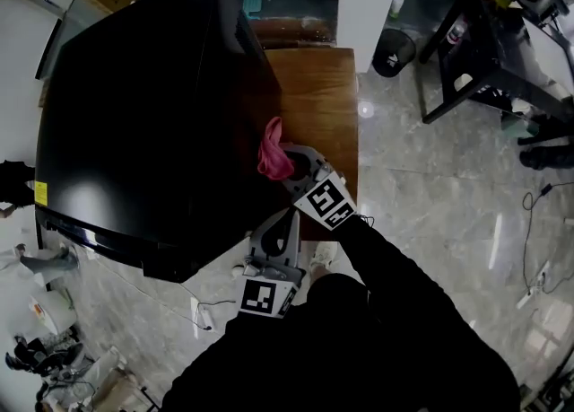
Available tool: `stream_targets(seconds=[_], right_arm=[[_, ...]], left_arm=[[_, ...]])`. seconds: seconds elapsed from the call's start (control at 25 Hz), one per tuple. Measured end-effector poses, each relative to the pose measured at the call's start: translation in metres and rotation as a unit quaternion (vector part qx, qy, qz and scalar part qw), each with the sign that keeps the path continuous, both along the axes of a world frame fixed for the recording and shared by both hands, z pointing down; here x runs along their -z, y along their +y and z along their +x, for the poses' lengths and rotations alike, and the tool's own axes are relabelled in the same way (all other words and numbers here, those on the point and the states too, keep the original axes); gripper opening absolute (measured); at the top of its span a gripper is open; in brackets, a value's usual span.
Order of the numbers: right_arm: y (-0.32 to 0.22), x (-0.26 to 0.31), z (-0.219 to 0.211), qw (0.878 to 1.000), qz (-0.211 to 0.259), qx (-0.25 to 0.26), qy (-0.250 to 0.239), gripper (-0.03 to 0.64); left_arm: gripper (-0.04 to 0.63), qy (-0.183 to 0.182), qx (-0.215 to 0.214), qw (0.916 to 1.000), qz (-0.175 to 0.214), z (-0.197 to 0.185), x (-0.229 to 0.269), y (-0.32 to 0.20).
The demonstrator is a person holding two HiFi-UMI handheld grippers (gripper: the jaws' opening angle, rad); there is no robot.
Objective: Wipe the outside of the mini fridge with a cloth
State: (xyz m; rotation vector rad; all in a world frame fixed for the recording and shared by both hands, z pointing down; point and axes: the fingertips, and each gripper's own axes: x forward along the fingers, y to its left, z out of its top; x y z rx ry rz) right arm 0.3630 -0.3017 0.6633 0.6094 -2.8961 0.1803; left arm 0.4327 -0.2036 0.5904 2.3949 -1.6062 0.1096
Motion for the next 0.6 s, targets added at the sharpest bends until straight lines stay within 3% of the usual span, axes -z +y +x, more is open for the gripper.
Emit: stream_targets(seconds=[0.6], right_arm=[[-0.111,-0.022,0.0,0.999,0.001,-0.022,0.039,0.094]], left_arm=[[0.006,-0.006,0.001,0.9999,0.011,0.014,0.006,-0.076]])
